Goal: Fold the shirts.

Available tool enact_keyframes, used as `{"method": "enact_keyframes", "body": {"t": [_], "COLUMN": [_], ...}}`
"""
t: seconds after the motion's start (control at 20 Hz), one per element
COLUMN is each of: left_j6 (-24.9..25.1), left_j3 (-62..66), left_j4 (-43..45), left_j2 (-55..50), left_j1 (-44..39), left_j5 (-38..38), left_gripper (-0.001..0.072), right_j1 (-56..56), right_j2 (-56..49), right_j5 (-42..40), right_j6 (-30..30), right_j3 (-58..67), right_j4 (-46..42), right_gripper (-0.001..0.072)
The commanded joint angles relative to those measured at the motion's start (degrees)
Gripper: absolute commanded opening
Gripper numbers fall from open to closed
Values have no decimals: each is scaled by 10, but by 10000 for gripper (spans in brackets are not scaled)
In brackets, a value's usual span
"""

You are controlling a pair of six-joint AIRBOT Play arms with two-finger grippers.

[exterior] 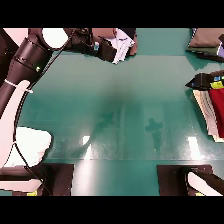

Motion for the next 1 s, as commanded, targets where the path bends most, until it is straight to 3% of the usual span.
{"method": "enact_keyframes", "body": {"t": [0.0,0.7,0.95], "left_j6": [0,3,-21], "left_j3": [0,0,-2], "left_j4": [0,-29,34], "left_j2": [0,1,59], "left_j1": [0,0,101], "left_j5": [0,-10,-193], "left_gripper": [26,26,25], "right_j1": [1,1,1], "right_j2": [0,0,0], "right_j5": [-1,31,32], "right_j6": [0,0,0], "right_j3": [0,0,0], "right_j4": [0,0,0], "right_gripper": [21,21,20]}}
